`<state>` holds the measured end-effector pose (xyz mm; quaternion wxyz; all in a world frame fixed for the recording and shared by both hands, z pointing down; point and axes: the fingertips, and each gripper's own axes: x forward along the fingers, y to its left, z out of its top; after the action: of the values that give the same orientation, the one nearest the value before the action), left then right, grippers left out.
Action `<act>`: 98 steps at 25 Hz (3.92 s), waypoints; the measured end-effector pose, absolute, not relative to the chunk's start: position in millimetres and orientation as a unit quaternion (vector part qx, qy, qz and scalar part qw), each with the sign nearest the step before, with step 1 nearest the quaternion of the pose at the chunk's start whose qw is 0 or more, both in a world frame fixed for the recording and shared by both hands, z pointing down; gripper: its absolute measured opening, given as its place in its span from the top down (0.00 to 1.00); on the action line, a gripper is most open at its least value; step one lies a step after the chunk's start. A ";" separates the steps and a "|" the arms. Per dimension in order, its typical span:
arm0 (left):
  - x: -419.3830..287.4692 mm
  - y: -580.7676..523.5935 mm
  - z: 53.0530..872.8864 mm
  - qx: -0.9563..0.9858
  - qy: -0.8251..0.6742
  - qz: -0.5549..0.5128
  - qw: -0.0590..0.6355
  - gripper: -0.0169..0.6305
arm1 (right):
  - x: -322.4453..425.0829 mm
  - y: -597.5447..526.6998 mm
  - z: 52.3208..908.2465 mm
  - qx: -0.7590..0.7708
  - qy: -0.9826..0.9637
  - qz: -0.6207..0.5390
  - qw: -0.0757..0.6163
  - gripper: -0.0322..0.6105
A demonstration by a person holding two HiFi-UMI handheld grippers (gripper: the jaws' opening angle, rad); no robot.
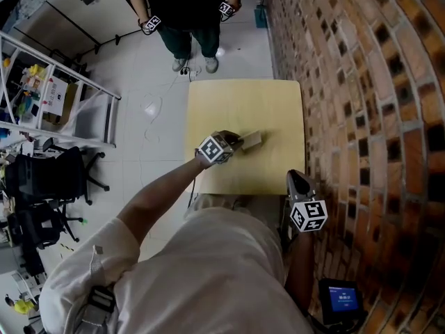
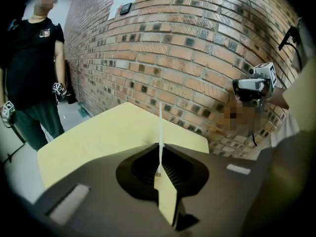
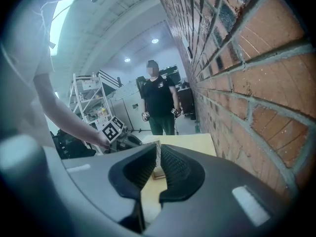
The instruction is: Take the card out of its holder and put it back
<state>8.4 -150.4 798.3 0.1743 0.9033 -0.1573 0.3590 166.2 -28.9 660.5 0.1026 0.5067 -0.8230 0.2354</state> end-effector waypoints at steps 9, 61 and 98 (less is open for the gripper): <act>6.8 -152.7 809.4 0.901 -0.157 0.371 0.163 0.92 | 169.2 -27.7 662.8 0.509 -0.821 0.239 0.105 0.92; 10.1 -146.6 822.8 0.898 -0.155 0.382 0.152 0.92 | 170.8 -26.2 666.9 0.511 -0.817 0.249 0.102 0.92; 18.5 -146.5 840.5 0.886 -0.137 0.419 0.144 0.92 | 178.0 -30.0 674.8 0.510 -0.813 0.262 0.100 0.92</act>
<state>18.5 -146.5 840.5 0.1437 0.8859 -0.1368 0.4193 178.0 -30.0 674.8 0.0998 0.5099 -0.8132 0.2620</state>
